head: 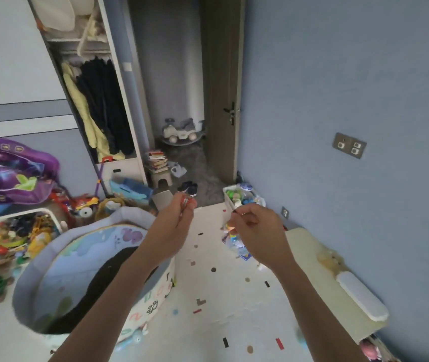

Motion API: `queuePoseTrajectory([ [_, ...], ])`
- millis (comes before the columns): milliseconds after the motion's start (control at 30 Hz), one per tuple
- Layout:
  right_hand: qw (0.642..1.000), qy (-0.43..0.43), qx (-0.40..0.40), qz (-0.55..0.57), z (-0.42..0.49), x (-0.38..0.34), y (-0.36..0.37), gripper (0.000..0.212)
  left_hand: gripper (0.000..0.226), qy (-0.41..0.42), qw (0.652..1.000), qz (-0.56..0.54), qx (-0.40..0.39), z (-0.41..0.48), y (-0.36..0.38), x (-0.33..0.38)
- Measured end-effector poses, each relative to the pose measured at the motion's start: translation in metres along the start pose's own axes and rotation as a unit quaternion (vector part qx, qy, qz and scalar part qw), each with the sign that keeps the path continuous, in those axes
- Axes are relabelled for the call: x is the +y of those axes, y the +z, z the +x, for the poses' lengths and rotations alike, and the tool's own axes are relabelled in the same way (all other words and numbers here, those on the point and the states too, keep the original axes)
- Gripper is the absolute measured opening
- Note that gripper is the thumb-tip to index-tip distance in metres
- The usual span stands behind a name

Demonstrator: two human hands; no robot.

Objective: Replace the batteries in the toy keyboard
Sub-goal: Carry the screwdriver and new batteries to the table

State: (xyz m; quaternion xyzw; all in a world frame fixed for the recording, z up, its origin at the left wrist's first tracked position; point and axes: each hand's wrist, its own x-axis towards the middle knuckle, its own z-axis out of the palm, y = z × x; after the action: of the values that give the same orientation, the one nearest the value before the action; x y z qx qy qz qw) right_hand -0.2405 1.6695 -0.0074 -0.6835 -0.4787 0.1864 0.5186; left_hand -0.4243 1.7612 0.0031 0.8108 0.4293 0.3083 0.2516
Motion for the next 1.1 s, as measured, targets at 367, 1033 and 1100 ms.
queuePoseTrajectory([
  [367, 0.987, 0.076, 0.139, -0.017, 0.224, 0.129, -0.111, 0.010, 0.018, 0.130, 0.972, -0.101, -0.167, 0.294, 0.190, 0.062],
  [1033, 0.837, 0.364, 0.404, -0.054, 0.293, 0.346, -0.271, 0.008, 0.059, 0.318, 0.768, -0.158, -0.533, 0.462, 0.565, 0.171],
  [1100, 0.835, 0.375, 0.399, -0.051, 0.288, 0.371, -0.280, 0.009, 0.060, 0.307, 0.766, -0.155, -0.543, 0.456, 0.592, 0.166],
])
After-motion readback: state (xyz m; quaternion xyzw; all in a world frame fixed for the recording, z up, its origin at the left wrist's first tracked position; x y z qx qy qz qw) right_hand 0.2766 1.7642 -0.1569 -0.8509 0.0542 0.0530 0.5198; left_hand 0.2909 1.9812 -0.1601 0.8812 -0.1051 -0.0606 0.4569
